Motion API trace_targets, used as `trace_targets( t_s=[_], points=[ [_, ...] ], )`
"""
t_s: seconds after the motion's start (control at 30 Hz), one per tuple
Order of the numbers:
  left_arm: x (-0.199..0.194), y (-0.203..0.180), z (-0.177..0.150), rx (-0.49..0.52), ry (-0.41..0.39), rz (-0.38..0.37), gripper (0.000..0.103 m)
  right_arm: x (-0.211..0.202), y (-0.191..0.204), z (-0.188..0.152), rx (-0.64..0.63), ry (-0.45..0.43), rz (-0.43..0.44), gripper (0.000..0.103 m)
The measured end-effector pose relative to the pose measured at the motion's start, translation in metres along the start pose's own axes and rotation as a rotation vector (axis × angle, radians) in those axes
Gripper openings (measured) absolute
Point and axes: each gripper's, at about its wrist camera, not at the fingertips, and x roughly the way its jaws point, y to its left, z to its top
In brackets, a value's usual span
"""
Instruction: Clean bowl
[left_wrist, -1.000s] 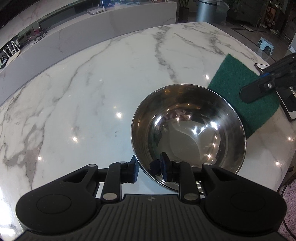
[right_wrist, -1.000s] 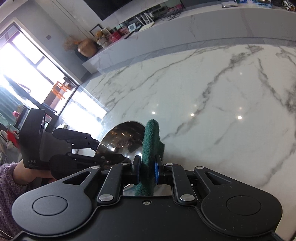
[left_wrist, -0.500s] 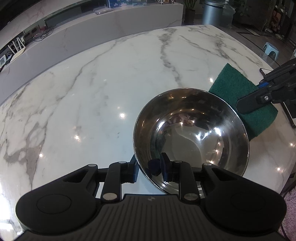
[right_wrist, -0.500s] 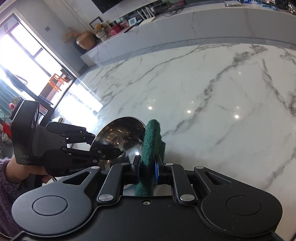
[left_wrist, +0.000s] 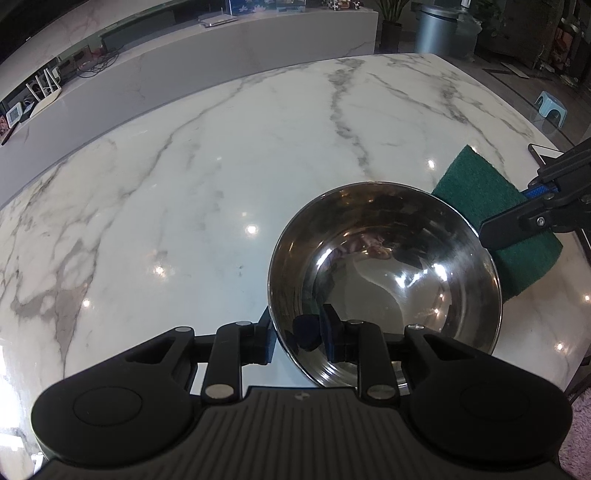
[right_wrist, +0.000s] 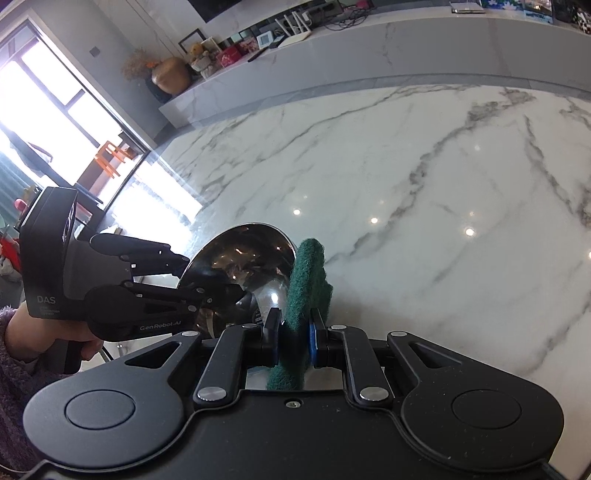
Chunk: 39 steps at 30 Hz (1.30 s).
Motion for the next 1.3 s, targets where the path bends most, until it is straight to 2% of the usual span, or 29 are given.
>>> trace_targets(
  t_s=[0.33,0.57,0.8,0.87,0.93,1.0,1.1,1.23,1.3],
  points=[
    [0.002,0.003,0.0,-0.05,-0.001,-0.002,0.023,-0.006,-0.002,-0.005,0.032,-0.042,-0.09,0.013],
    [0.0,0.006,0.002,-0.092,-0.021,0.014,0.023,-0.004,-0.016,-0.015,0.12,-0.047,-0.212,0.013],
    [0.001,0.003,0.002,-0.103,-0.014,0.018,0.024,0.0,-0.023,-0.025,0.139,-0.06,-0.292,0.015],
    [0.002,0.002,0.002,-0.107,-0.008,0.018,0.024,0.001,-0.022,-0.026,0.127,-0.055,-0.315,0.017],
    [0.002,0.002,0.002,-0.107,-0.008,0.02,0.025,0.004,-0.022,-0.027,0.121,-0.044,-0.339,0.025],
    [0.002,0.002,0.001,-0.111,-0.008,0.025,0.039,0.005,-0.021,-0.029,0.11,-0.035,-0.367,0.029],
    [0.001,0.002,0.001,-0.115,-0.009,0.029,0.041,0.008,-0.021,-0.031,0.093,-0.035,-0.391,0.033],
    [0.001,0.0,0.001,-0.118,-0.007,0.034,0.046,0.009,-0.018,-0.033,0.061,-0.039,-0.433,0.047],
    [0.0,-0.001,0.001,-0.119,-0.008,0.035,0.05,0.01,-0.016,-0.035,0.04,-0.04,-0.456,0.05]
  ],
)
